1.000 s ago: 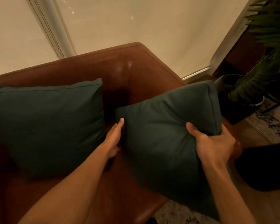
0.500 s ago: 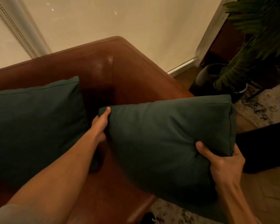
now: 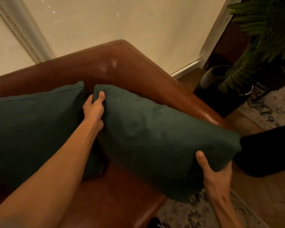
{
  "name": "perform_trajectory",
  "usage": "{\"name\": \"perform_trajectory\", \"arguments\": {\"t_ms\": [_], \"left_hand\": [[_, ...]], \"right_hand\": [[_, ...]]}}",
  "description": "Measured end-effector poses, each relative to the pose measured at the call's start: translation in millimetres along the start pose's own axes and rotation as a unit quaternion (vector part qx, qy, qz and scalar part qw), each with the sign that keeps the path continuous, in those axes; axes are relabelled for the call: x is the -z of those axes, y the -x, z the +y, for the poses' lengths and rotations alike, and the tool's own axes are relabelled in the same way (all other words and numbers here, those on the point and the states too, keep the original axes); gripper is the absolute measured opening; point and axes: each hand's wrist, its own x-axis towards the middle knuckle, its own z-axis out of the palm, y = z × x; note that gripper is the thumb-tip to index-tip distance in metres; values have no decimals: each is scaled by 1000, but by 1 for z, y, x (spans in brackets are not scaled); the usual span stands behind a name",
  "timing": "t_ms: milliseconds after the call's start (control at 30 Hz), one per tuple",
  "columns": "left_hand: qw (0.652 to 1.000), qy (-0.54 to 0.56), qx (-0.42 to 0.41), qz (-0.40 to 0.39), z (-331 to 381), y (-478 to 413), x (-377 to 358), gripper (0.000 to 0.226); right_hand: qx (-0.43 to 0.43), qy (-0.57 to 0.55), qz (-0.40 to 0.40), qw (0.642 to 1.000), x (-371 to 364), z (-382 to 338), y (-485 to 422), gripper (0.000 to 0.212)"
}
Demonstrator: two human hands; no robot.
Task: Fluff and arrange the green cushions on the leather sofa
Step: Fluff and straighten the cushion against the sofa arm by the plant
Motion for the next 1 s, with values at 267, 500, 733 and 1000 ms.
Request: {"name": "perform_trajectory", "arguments": {"t_ms": [267,500,733,1000], "left_hand": [[994,18,-99,33,3,14,5,16],[987,44,-156,16,19,42,-2,19],[973,65,-207,-83,47,85,-27,11],[971,0,-207,-117,41,80,-15,14]], "right_hand": [[-69,25,-24,997,8,12,11,58],[110,210,-39,971,-6,-79,-15,59],[109,403,-290,861,-143,-108,-40,122],[147,406,-234,871,-172,-101,-44,37]]}}
